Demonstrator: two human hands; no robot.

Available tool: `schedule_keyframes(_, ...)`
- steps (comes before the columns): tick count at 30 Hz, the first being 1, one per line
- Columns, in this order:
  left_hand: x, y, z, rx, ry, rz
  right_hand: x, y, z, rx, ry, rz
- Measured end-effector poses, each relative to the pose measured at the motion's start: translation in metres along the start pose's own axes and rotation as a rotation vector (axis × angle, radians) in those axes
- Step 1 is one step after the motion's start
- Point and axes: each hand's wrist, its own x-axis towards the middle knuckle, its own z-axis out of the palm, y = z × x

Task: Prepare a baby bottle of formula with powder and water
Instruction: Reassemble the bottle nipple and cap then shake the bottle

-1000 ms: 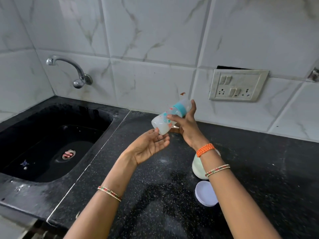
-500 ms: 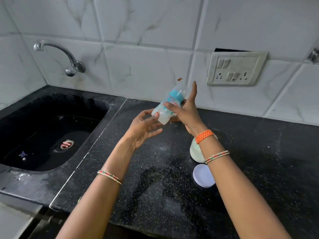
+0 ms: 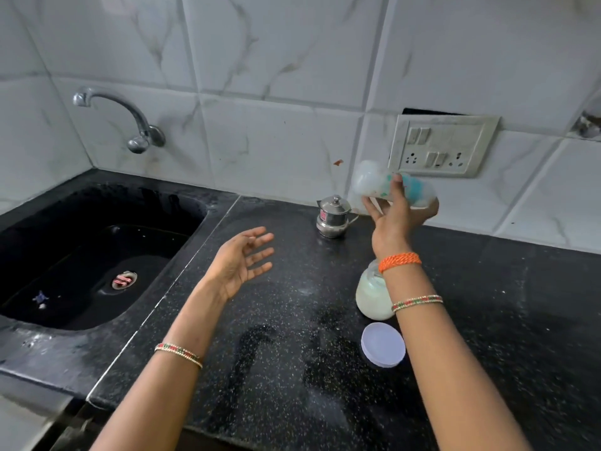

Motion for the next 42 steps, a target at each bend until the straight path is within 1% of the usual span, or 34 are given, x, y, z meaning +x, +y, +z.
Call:
schedule_keyframes(1,0.000,0.001,-0.001,0.012,0.006,0.004,0.000,-0.001,-0.001,-0.071,-0.058,0.027)
schedule_keyframes(4,0.003,0.006,0.002,0.017,0.012,0.035,-0.017,0.012,-0.015,-0.508,-0.469,0.205)
schedule_keyframes(5,0.003,0.007,0.002,0.005,0.007,0.047,-0.019,0.018,-0.020,-0.531,-0.519,0.211)
schedule_keyframes(6,0.003,0.008,0.002,-0.009,-0.005,0.060,-0.020,0.022,-0.021,-0.453,-0.482,0.181)
schedule_keyframes(8,0.002,0.008,0.001,-0.021,-0.034,0.072,-0.019,0.027,-0.014,-0.172,-0.257,0.124)
schedule_keyframes(9,0.002,0.008,0.001,-0.022,-0.045,0.073,-0.018,0.029,-0.012,-0.102,-0.215,0.117)
schedule_keyframes(10,0.002,0.008,0.001,-0.021,-0.058,0.072,-0.018,0.030,-0.011,-0.124,-0.268,0.132)
schedule_keyframes(12,0.001,0.009,0.001,-0.013,-0.082,0.067,-0.021,0.026,-0.011,-0.346,-0.566,0.198)
schedule_keyframes(13,0.002,0.009,0.001,-0.010,-0.087,0.062,-0.021,0.022,-0.012,-0.445,-0.679,0.195)
schedule_keyframes(14,0.003,0.009,0.000,-0.008,-0.090,0.061,-0.018,0.017,-0.011,-0.470,-0.709,0.146)
schedule_keyframes(15,0.003,0.008,-0.001,-0.009,-0.092,0.060,-0.015,0.011,-0.008,-0.409,-0.651,0.066)
schedule_keyframes(17,0.003,0.007,-0.002,-0.025,-0.097,0.059,-0.007,-0.001,0.004,-0.091,-0.366,-0.059)
schedule_keyframes(18,0.003,0.006,-0.002,-0.029,-0.097,0.055,-0.002,-0.004,0.007,0.065,-0.272,-0.084)
schedule_keyframes(19,0.004,0.006,-0.001,-0.029,-0.098,0.052,0.001,-0.005,0.009,0.134,-0.253,-0.076)
schedule_keyframes(20,0.004,0.007,0.001,-0.030,-0.100,0.050,0.001,-0.005,0.010,0.095,-0.316,-0.028)
schedule_keyframes(22,0.006,0.009,0.008,-0.029,-0.115,0.047,-0.006,-0.007,0.008,-0.187,-0.567,0.075)
schedule_keyframes(23,0.008,0.010,0.012,-0.030,-0.122,0.048,-0.007,-0.007,0.006,-0.281,-0.641,0.086)
schedule_keyframes(24,0.009,0.012,0.016,-0.033,-0.132,0.052,-0.005,-0.007,0.007,-0.264,-0.626,0.070)
schedule_keyframes(26,0.010,0.014,0.022,-0.042,-0.162,0.064,-0.002,-0.010,0.014,0.003,-0.391,0.041)
schedule_keyframes(27,0.011,0.015,0.024,-0.045,-0.177,0.064,0.003,-0.011,0.016,0.115,-0.312,0.046)
schedule_keyframes(28,0.012,0.015,0.026,-0.045,-0.188,0.062,0.006,-0.011,0.017,0.135,-0.298,0.071)
schedule_keyframes(29,0.013,0.016,0.028,-0.044,-0.199,0.063,0.006,-0.012,0.016,0.041,-0.365,0.109)
schedule_keyframes(31,0.015,0.019,0.030,-0.048,-0.206,0.068,0.002,-0.013,0.012,-0.236,-0.568,0.145)
schedule_keyframes(32,0.016,0.020,0.031,-0.049,-0.204,0.072,0.003,-0.013,0.012,-0.255,-0.591,0.125)
schedule_keyframes(33,0.016,0.022,0.031,-0.047,-0.201,0.076,0.006,-0.014,0.015,-0.177,-0.526,0.087)
schedule_keyframes(34,0.015,0.022,0.032,-0.044,-0.201,0.079,0.009,-0.016,0.018,-0.031,-0.403,0.065)
schedule_keyframes(35,0.015,0.022,0.033,-0.042,-0.204,0.077,0.014,-0.016,0.020,0.100,-0.319,0.071)
schedule_keyframes(36,0.014,0.022,0.034,-0.041,-0.206,0.072,0.016,-0.017,0.020,0.126,-0.319,0.093)
schedule_keyframes(37,0.013,0.022,0.035,-0.039,-0.208,0.065,0.014,-0.017,0.019,0.038,-0.399,0.130)
schedule_keyframes(38,0.014,0.022,0.036,-0.038,-0.208,0.062,0.012,-0.016,0.015,-0.164,-0.530,0.162)
schedule_keyframes(39,0.014,0.022,0.036,-0.043,-0.203,0.062,0.009,-0.012,0.010,-0.349,-0.645,0.164)
schedule_keyframes(40,0.015,0.023,0.037,-0.049,-0.196,0.064,0.004,-0.009,0.009,-0.421,-0.700,0.128)
schedule_keyframes(41,0.015,0.023,0.037,-0.054,-0.194,0.067,0.005,-0.007,0.011,-0.385,-0.664,0.076)
schedule_keyframes(42,0.014,0.023,0.037,-0.055,-0.198,0.070,0.006,-0.007,0.017,-0.282,-0.536,0.020)
